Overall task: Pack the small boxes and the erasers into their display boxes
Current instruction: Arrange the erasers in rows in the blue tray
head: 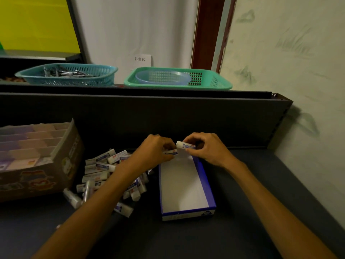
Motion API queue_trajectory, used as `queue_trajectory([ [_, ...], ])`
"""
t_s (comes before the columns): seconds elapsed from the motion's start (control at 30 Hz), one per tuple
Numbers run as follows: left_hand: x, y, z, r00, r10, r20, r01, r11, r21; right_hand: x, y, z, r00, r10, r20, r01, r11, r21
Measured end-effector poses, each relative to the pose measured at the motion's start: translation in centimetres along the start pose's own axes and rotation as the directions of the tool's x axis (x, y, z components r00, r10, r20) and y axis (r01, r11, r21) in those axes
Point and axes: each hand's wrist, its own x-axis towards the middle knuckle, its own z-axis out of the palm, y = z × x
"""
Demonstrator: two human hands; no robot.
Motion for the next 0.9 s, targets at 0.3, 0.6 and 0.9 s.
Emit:
queue_trajectory([
  [0.3, 0.7, 0.0, 0.7, 0.999, -0.039, -0.014, 0.041, 0.988, 0.146, 0.5, 0.7, 0.9, 0.999, 0.037, 0.032, -0.035, 0.999, -0.035],
  [0.6, 1.3, -0.1, 0.4, 0.994, -0.089, 0.068, 0.081, 0.989, 0.122, 1.1, 0.1, 0.7, 0.994, 0.054, 0.099, -0.049, 0.998, -0.050],
  [0.9, 1.9, -0.4, 0.5, 0.984, -0.117, 0.137, 0.105, 0.991, 0.088, 0.9, -0.8, 0.1, 0.985, 0.070, 0.155, -0.035, 0.975, -0.220],
])
